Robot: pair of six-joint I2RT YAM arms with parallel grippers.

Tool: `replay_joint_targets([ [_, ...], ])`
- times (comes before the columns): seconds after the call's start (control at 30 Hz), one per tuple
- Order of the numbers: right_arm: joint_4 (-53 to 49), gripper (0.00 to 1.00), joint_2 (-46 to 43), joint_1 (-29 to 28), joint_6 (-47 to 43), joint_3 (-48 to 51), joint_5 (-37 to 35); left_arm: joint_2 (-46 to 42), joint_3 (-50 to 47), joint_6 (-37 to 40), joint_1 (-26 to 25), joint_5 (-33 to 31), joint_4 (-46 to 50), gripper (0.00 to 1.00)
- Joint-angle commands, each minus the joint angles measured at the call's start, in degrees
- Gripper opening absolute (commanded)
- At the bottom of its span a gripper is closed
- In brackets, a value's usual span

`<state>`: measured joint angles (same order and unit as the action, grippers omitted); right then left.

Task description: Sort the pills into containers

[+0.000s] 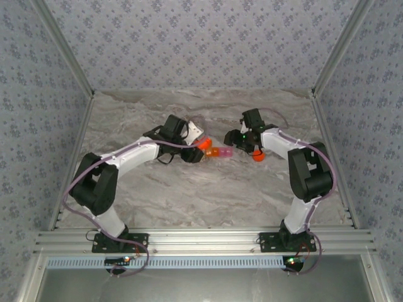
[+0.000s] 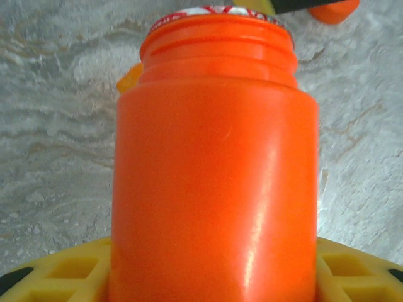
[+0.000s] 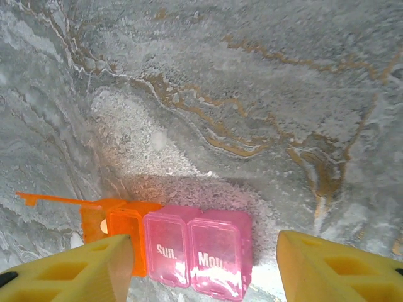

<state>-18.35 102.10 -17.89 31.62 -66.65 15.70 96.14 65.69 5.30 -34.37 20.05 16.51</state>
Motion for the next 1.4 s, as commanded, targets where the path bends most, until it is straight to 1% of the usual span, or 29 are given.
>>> replay_joint_targets([
  [0.0, -3.3, 0.64, -3.7, 1.2, -0.8, -3.6, 0.3, -3.5, -1.4, -1.2, 0.4, 2.0, -6.3, 0.00],
  [0.2, -8.3, 0.65, -6.9, 3.5, -3.5, -4.4, -1.5, -6.3, -3.6, -1.2, 0.3, 1.8, -13.5, 0.00],
  [0.4, -16.5, 0.70, -7.5, 5.7, -7.1, -5.5, -8.6, -10.0, -5.8, 0.3, 0.2, -0.2, -21.1, 0.00],
  [0.43, -18.8, 0.71, -7.2, 6.0, -7.8, -5.6, -10.3, -10.9, -6.3, 0.2, 0.2, -0.8, -23.0, 0.00],
  [0.57, -22.2, 0.75, -6.3, 7.5, -8.9, -4.9, -13.7, -13.9, -7.5, 0.1, 0.1, -4.4, -28.3, 0.00],
  [0.8, -24.3, 0.77, -2.1, 8.1, -9.4, -4.5, -16.0, -17.3, -8.0, -1.0, -0.1, -9.5, -35.0, 0.00],
  [0.97, -24.6, 0.77, 1.5, 7.6, -9.9, -5.2, -17.6, -17.8, -8.4, 0.2, -0.5, -12.0, -38.7, 0.00],
  [1.1, -24.6, 0.76, 3.1, 7.4, -10.4, -5.5, -18.1, -17.6, -11.7, 4.3, -1.3, -11.9, -46.2, 0.00],
  [1.23, -24.3, 0.74, 4.3, 7.3, -10.6, -5.4, -17.8, -16.9, -11.2, 3.6, -1.3, -13.0, -44.4, 0.00],
  [1.3, -23.8, 0.71, 4.8, 7.3, -10.8, -5.5, -17.6, -16.6, -11.9, 3.4, -1.4, -13.2, -45.9, 0.00],
  [1.37, -23.7, 0.69, 5.4, 7.3, -10.9, -5.7, -17.1, -16.5, -13.7, 3.1, -1.2, -12.5, -49.4, 0.00],
])
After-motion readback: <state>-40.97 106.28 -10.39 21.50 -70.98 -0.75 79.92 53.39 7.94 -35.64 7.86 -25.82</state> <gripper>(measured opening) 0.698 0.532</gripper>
